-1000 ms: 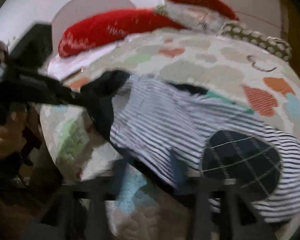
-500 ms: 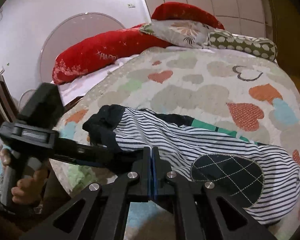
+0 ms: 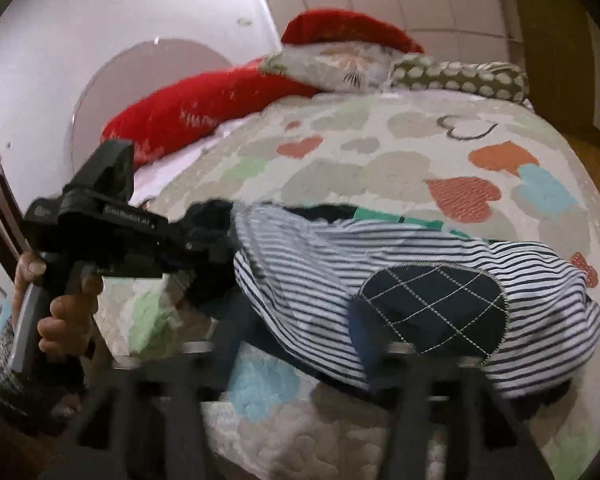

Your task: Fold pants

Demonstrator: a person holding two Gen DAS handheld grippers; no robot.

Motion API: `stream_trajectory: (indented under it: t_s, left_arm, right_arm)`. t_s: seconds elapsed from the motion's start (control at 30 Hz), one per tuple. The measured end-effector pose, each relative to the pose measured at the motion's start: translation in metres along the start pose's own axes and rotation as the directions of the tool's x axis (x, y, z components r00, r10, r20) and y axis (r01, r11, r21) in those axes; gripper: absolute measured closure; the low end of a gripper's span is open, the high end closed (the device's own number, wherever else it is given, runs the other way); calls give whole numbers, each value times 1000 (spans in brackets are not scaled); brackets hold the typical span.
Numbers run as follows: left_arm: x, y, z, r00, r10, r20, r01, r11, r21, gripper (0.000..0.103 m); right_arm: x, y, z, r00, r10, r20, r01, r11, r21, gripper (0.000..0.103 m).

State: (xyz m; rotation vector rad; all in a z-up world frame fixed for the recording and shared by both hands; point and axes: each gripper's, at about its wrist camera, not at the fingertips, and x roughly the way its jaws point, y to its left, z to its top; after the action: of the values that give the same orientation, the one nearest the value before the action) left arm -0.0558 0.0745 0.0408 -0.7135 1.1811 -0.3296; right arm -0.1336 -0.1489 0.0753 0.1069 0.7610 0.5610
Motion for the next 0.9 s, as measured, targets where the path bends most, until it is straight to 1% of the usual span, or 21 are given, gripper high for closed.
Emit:
stream_trajectory:
  t_s: [0.03, 0.13, 0.17, 0.2, 0.27, 0.3, 0.33, 0.37, 0.4, 0.43, 0.47, 0.53, 0.6, 0.67, 0.73, 0.8, 0.83, 0.87, 0.9]
  left_arm:
    - [-2, -2, 0, 1000, 6, 10, -6, 1000, 9, 97]
    - [-9, -7, 0, 999, 11, 37, -13, 999, 33, 97]
    - [-11, -9, 0, 999, 14, 44, -16, 999, 40, 97]
    - [-13, -10, 0, 999, 16, 51, -18, 999, 44, 97]
    - [-16, -11, 0, 998, 21, 64, -25, 998, 55, 97]
    - [-17, -11, 1, 997, 27, 70, -31, 998, 60, 97]
    - [-19, -11, 1, 996, 34, 77, -39, 997, 65, 97]
    - [-20, -11, 0, 996, 37, 81, -42, 997, 70, 97]
    - [-20, -11, 1, 996, 38, 81, -45, 996, 75, 97]
    - [-20, -10, 2, 996, 38, 80, -44, 996, 77, 97]
    - [-19, -10, 2, 996, 38, 78, -44, 996, 78, 97]
    - [-17, -12, 5, 996, 47, 77, -54, 995, 82, 98]
    - [-17, -20, 10, 993, 69, 91, -78, 991, 106, 98]
    - [-17, -27, 19, 991, 84, 107, -97, 987, 124, 98]
    - [-16, -35, 37, 989, 97, 116, -112, 984, 138, 98]
    - [-9, -41, 62, 985, 124, 116, -140, 980, 139, 98]
    - [0, -45, 85, 980, 162, 117, -177, 974, 138, 97]
    - [6, -47, 97, 976, 182, 119, -198, 970, 139, 97]
    - [19, -49, 122, 967, 224, 122, -241, 959, 147, 97]
  right_arm:
    - [-1, 1, 0, 1000, 3, 13, -3, 1000, -2, 38]
    - [1, 7, -1, 1000, 18, 4, -18, 1000, -24, 38]
    - [3, 10, -2, 1000, 6, 5, -5, 999, -44, 38]
    - [6, 14, -3, 1000, -22, 4, 22, 997, -75, 38]
    - [14, 18, -6, 995, -103, -3, 102, 984, -147, 39]
    - [19, 20, -9, 985, -172, -1, 168, 967, -192, 42]
    - [23, 19, -11, 973, -231, 3, 225, 946, -235, 57]
    - [26, 17, -13, 962, -272, -3, 261, 929, -261, 73]
    - [28, 14, -15, 944, -330, -13, 312, 905, -290, 79]
    - [29, 10, -17, 929, -369, -14, 347, 885, -310, 88]
    - [28, 6, -19, 921, -389, -18, 363, 874, -323, 96]
    - [23, -5, -16, 921, -389, -39, 360, 884, -299, 98]
    - [14, -12, -7, 930, -366, -40, 344, 903, -259, 98]
    - [5, -15, 9, 940, -340, -32, 323, 917, -234, 98]
    - [-1, -17, 33, 949, -317, -5, 308, 926, -220, 98]
    - [4, -19, 57, 951, -310, 1, 302, 926, -225, 98]
    - [10, -23, 69, 951, -310, 0, 302, 925, -230, 98]
    - [19, -27, 82, 951, -311, -7, 300, 925, -233, 98]
    - [33, -36, 97, 951, -307, -27, 294, 930, -223, 98]
